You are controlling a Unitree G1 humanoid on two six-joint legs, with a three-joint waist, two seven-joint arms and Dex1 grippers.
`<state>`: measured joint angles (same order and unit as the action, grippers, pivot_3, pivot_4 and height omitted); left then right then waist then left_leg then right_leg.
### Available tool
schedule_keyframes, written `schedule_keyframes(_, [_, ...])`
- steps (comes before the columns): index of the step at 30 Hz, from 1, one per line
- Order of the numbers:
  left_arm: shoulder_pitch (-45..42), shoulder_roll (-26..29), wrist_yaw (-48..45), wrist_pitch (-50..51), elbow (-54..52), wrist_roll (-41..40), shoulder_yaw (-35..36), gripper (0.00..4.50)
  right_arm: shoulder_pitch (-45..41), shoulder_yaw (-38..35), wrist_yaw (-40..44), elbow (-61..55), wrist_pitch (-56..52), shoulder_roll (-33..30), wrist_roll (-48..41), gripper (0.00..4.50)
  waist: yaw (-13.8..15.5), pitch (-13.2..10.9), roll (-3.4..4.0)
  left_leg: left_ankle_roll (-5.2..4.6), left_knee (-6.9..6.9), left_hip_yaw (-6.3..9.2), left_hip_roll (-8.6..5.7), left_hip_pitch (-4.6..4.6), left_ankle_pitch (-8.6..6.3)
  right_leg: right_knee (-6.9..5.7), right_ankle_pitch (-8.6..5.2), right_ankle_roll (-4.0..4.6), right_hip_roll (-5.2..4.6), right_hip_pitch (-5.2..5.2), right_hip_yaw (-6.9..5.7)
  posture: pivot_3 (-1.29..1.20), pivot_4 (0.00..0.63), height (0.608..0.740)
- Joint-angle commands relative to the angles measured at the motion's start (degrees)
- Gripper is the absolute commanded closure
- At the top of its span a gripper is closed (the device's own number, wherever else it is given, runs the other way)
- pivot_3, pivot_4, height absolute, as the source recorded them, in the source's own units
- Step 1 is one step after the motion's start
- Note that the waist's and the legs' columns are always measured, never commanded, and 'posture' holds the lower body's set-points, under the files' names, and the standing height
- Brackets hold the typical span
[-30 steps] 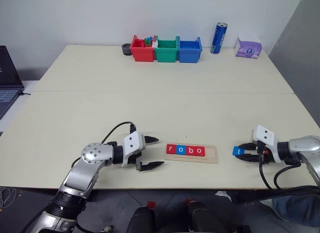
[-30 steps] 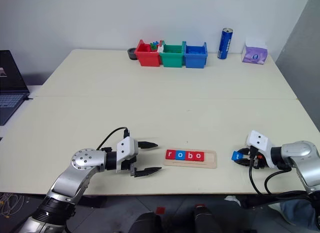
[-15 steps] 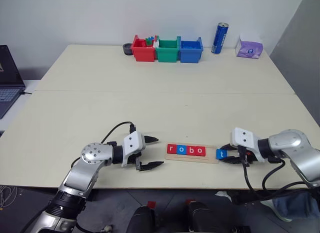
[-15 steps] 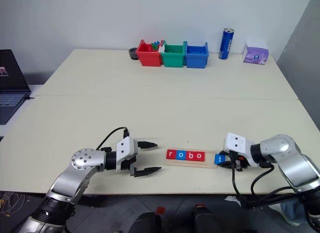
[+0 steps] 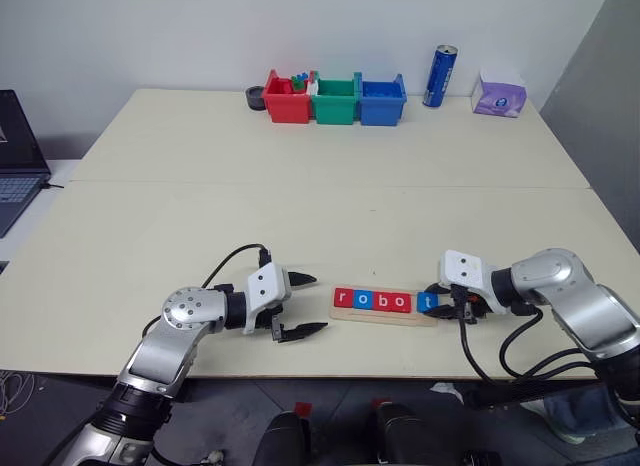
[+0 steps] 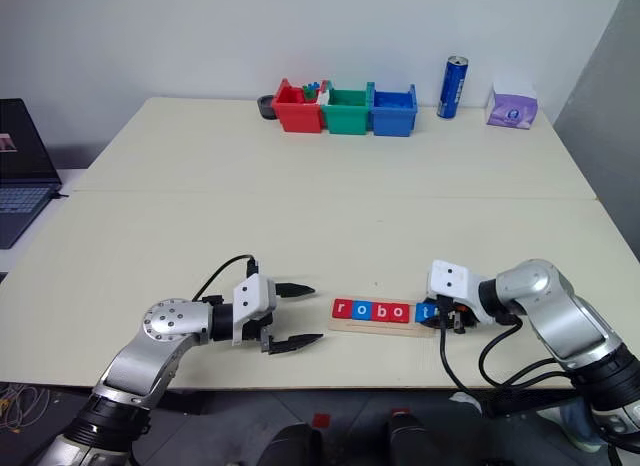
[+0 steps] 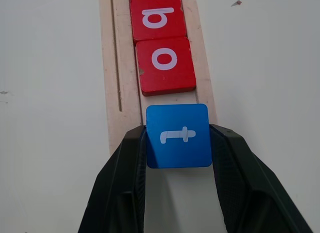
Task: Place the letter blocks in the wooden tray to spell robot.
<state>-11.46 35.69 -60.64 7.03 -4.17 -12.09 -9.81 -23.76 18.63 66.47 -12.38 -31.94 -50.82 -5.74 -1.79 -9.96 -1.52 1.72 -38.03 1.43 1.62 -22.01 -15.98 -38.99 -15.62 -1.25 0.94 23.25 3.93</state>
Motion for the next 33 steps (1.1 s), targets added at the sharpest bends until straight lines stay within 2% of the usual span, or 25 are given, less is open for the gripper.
schedule_keyframes(1, [0.24,-0.05,0.35,-0.86,-2.25,0.03,0.17,0.0,-1.45,0.25,0.74,-0.38,-0.17,0.43,0.18,3.05,-0.01,0.0,0.0,0.0,0.0,0.0,0.0,0.0,0.0,0.0,0.0,0.0,0.0,0.0,0.0,0.0,0.15,0.74])
schedule_keyframes(20, [0.44,-0.32,0.45,-1.5,-1.66,0.13,-0.02,0.0,-1.59,0.92,1.54,-2.15,-3.79,1.26,-0.76,3.05,0.0,0.0,0.0,0.0,0.0,0.01,0.0,0.0,0.0,0.0,0.08,0.13,0.0,0.0,-0.01,0.0,0.15,0.74])
schedule_keyframes(21, [0.4,-0.34,0.45,-1.51,-1.61,0.14,-0.04,0.0,-1.58,0.89,1.68,-2.21,-3.87,1.24,-0.74,2.26,0.0,0.0,0.0,0.0,0.0,0.01,0.0,0.0,0.0,0.0,0.08,0.14,0.0,0.0,-0.01,0.0,0.15,0.74])
schedule_keyframes(24, [0.33,-0.34,0.42,-1.58,-1.5,0.2,-0.08,0.0,-1.71,0.48,1.72,-2.27,-4.09,1.39,-0.69,1.32,-0.01,0.0,0.0,0.0,0.0,0.01,0.0,0.0,0.0,-0.01,0.08,0.14,0.0,0.0,-0.01,0.0,0.15,0.74])
schedule_keyframes(25, [0.26,-0.36,0.42,-1.59,-1.44,0.23,-0.1,0.0,-1.81,0.4,1.76,-2.22,-4.14,1.44,-0.7,0.82,-0.01,0.0,0.0,0.0,-0.01,0.01,0.0,0.0,0.0,-0.01,0.08,0.13,0.0,0.0,-0.01,0.0,0.15,0.74])
schedule_keyframes(28, [0.15,-0.38,0.44,-1.5,-1.51,0.25,-0.17,0.0,-2.1,-0.93,1.04,-2.71,-5.28,1.92,-1.45,0.04,-0.01,0.0,0.0,0.0,-0.02,0.01,0.0,0.01,0.0,-0.01,0.08,0.13,0.0,0.0,-0.01,0.0,0.15,0.74])
schedule_keyframes(33, [0.48,-0.28,0.63,-1.21,-2.05,0.17,-0.01,0.0,0.26,-4.86,-1.21,-6.21,-6.69,0.94,-3.57,0.04,0.02,0.0,0.0,0.0,-0.02,0.01,-0.01,-0.01,0.0,-0.01,0.08,0.13,0.0,0.0,-0.01,0.0,0.15,0.74])
